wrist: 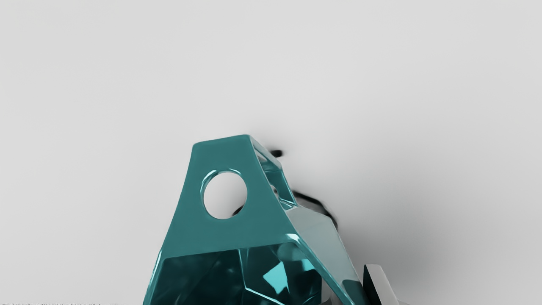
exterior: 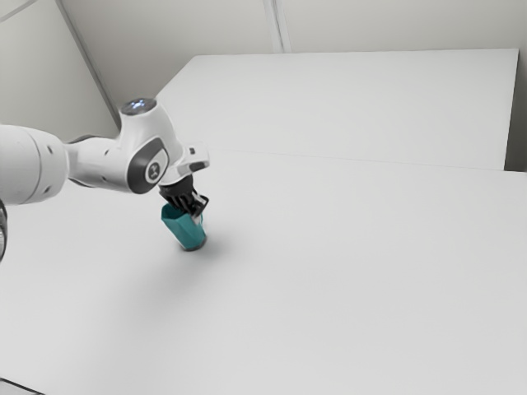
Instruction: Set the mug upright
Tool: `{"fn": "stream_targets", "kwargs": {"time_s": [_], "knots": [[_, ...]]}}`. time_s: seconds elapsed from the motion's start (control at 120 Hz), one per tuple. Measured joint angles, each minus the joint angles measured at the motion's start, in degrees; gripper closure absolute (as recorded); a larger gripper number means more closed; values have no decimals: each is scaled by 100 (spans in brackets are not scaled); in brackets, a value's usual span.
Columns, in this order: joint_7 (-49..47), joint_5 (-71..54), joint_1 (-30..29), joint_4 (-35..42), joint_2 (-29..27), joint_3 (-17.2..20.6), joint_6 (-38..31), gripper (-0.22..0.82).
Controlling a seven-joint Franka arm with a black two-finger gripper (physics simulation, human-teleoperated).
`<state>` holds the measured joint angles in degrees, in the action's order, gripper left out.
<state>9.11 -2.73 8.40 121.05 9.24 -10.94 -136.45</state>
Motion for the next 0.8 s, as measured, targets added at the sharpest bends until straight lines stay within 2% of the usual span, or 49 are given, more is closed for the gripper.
{"fn": "stream_targets", "kwargs": {"time_s": [0.108, 0.283, 0.417, 0.633, 0.8], "knots": [[-127, -12, 2, 0, 49, 0, -12, 75], [-188, 57, 39, -4, 80, 4, -3, 39], [-218, 72, 58, -39, 26, 4, 3, 22], [-264, 83, 155, -236, -677, 33, 246, 9], [-300, 127, 265, -1521, -907, -85, 1386, 5]]}}
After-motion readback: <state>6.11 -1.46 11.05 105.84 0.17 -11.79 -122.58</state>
